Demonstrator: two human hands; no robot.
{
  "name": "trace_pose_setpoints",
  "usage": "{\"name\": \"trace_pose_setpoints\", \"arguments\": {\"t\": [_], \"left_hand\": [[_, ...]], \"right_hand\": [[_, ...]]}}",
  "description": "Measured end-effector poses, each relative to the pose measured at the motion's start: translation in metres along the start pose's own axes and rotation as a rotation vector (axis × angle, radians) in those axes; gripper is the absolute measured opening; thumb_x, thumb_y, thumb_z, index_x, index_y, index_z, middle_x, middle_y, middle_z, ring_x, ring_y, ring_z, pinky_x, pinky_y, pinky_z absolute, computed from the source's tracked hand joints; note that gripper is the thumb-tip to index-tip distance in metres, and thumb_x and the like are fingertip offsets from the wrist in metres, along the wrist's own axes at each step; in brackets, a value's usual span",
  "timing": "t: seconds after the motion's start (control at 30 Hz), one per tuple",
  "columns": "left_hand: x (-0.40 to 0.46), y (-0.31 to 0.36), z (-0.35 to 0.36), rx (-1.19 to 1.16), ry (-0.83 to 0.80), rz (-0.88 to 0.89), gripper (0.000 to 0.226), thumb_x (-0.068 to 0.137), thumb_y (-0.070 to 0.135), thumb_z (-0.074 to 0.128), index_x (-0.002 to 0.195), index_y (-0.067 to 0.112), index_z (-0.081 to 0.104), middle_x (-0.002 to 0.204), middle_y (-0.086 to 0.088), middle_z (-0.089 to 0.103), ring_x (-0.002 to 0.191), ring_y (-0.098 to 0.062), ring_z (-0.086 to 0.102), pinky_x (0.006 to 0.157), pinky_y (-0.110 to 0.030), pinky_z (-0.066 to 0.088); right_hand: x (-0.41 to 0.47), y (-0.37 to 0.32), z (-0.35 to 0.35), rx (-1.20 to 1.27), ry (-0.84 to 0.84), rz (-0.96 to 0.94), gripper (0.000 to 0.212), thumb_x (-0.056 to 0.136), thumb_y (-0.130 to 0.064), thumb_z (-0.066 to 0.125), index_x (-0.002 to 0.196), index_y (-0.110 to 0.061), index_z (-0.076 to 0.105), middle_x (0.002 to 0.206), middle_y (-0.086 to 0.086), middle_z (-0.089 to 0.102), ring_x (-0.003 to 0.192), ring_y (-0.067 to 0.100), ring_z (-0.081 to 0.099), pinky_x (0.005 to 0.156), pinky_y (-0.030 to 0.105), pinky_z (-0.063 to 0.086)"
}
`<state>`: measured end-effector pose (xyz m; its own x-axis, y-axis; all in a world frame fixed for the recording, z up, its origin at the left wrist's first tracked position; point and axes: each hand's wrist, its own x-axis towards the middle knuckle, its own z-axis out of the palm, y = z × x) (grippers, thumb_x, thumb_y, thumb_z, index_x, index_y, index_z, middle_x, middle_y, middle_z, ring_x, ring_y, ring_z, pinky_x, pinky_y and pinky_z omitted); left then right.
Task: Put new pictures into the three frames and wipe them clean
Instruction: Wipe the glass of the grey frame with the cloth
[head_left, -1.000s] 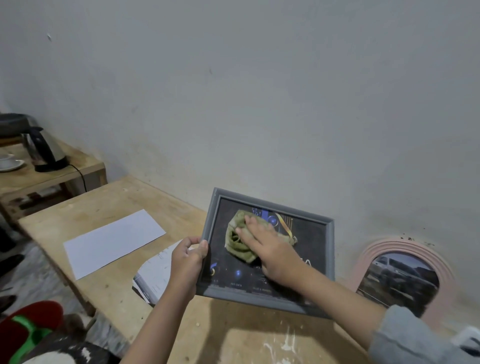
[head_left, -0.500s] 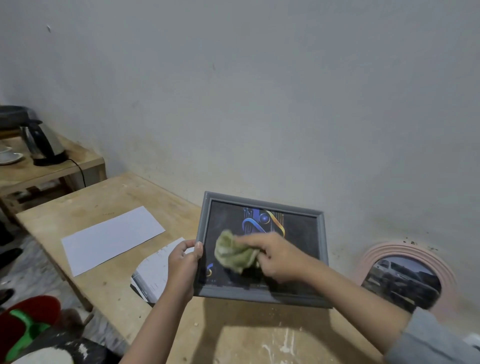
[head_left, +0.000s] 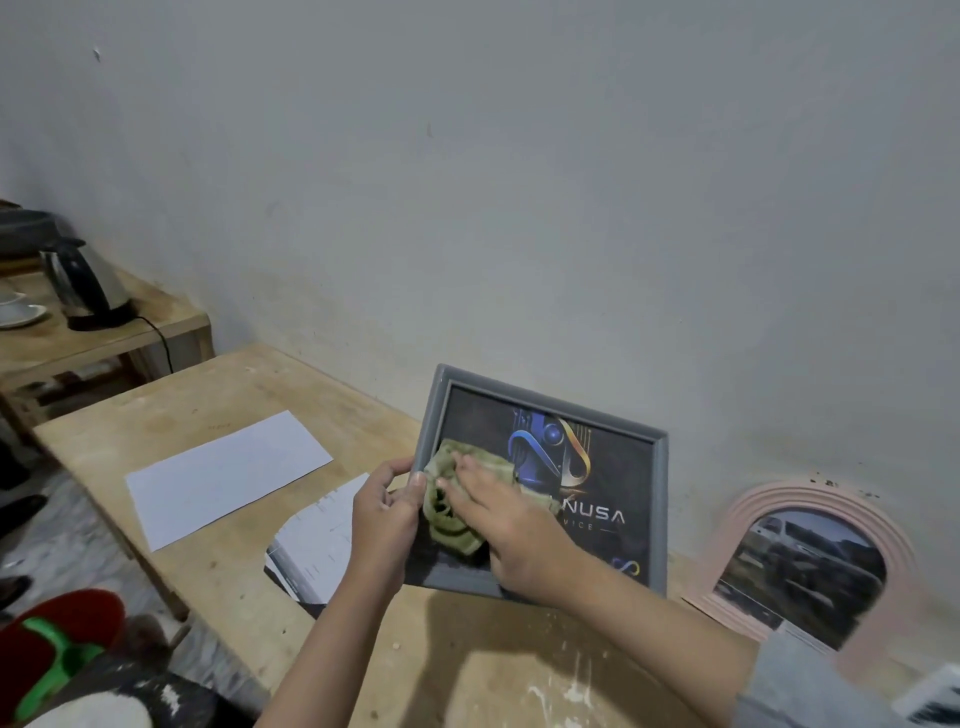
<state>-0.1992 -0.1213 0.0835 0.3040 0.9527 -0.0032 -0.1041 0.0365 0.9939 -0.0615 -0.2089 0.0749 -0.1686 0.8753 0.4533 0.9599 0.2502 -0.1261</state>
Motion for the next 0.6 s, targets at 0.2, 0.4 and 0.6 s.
{"name": "trace_pose_setpoints", "arguments": {"t": [0.2, 0.4, 0.6], "left_hand": [[0.004, -0.001, -0.005, -0.001, 0.006, -0.042, 0.010, 0.092, 0.017, 0.059, 0.099, 0.022, 0.064, 0.078, -0.018, 0.058, 0.068, -0.027, 0.051, 0.063, -0.039, 0.043], [0.003, 0.003, -0.005, -0.029, 0.009, -0.051, 0.015, 0.093, 0.015, 0.058, 0.107, 0.015, 0.063, 0.083, -0.020, 0.067, 0.072, -0.031, 0.065, 0.068, -0.043, 0.055], [0.002, 0.005, -0.001, -0.008, -0.020, -0.040, 0.010, 0.093, 0.015, 0.058, 0.102, 0.018, 0.063, 0.077, -0.023, 0.063, 0.064, -0.033, 0.060, 0.057, -0.042, 0.052]], "right_hand": [[-0.024, -0.024, 0.001, 0.189, -0.186, -0.075, 0.079, 0.060, 0.007, 0.040, 0.136, -0.014, 0.047, 0.148, 0.013, 0.038, 0.137, 0.023, 0.036, 0.108, 0.040, 0.037], [-0.009, -0.015, -0.048, 0.622, -0.465, 0.245, 0.079, 0.069, 0.003, 0.028, 0.131, -0.038, 0.053, 0.124, -0.002, 0.064, 0.098, 0.018, 0.067, 0.084, 0.038, 0.056], [0.030, 0.026, -0.081, 0.293, -0.033, 0.252, 0.088, 0.067, 0.019, 0.037, 0.145, -0.022, 0.034, 0.152, -0.005, 0.028, 0.141, 0.005, 0.021, 0.117, 0.020, 0.015]]}}
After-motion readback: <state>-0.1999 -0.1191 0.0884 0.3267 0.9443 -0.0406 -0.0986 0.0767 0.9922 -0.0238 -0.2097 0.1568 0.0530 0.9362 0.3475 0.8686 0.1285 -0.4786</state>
